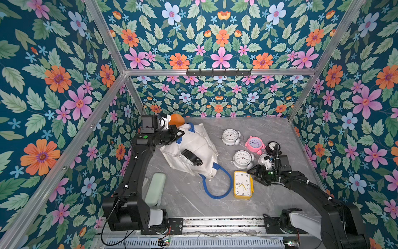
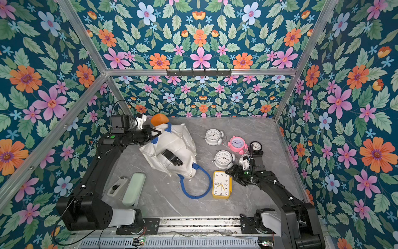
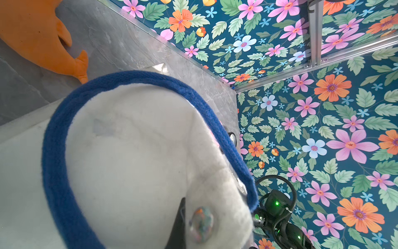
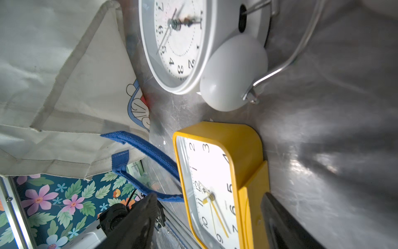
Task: Take the alarm clock out of the canvas bag
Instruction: Place the alarm at the center of the board, then pick up the alarm from the canvas bag.
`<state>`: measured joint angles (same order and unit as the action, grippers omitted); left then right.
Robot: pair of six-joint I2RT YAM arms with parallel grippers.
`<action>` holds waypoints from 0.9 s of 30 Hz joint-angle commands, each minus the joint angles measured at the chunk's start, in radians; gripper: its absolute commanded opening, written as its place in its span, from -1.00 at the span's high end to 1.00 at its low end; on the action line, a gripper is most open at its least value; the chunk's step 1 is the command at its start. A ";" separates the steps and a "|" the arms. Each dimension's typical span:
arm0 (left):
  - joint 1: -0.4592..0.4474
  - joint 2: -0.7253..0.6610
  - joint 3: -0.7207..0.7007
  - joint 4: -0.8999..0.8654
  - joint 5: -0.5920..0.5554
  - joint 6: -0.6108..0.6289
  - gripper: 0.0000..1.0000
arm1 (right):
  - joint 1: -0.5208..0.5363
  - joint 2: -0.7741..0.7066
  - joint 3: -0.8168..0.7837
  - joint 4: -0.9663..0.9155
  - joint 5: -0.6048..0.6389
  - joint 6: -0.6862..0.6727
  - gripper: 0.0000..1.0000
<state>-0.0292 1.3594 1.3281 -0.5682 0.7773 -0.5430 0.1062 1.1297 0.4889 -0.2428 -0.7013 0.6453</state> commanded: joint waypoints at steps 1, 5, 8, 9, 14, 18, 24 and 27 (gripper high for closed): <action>-0.002 -0.005 0.006 0.079 0.045 -0.012 1.00 | -0.019 -0.027 0.037 -0.090 0.030 -0.035 -0.60; -0.001 -0.006 0.011 0.079 0.045 -0.015 1.00 | -0.029 -0.065 0.108 -0.187 0.055 -0.090 -0.62; -0.003 -0.006 0.014 0.079 0.048 -0.016 1.00 | -0.029 -0.091 0.184 -0.254 0.051 -0.127 -0.62; -0.003 -0.007 0.014 0.079 0.047 -0.017 1.00 | -0.028 -0.099 0.210 -0.272 0.046 -0.139 -0.62; -0.016 -0.001 0.023 0.079 0.048 -0.015 1.00 | -0.028 -0.160 0.340 -0.275 -0.050 -0.196 -0.62; -0.032 0.009 0.038 0.080 0.049 -0.015 1.00 | 0.004 -0.199 0.438 -0.227 -0.089 -0.236 -0.63; -0.061 0.031 0.067 0.086 0.049 -0.017 1.00 | 0.253 -0.156 0.613 -0.187 0.023 -0.409 -0.61; -0.073 0.039 0.080 0.088 0.050 -0.017 1.00 | 0.425 -0.106 0.702 -0.203 0.145 -0.553 -0.60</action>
<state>-0.0956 1.3983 1.3907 -0.5529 0.7837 -0.5514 0.4419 0.9989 1.1431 -0.4591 -0.6701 0.2588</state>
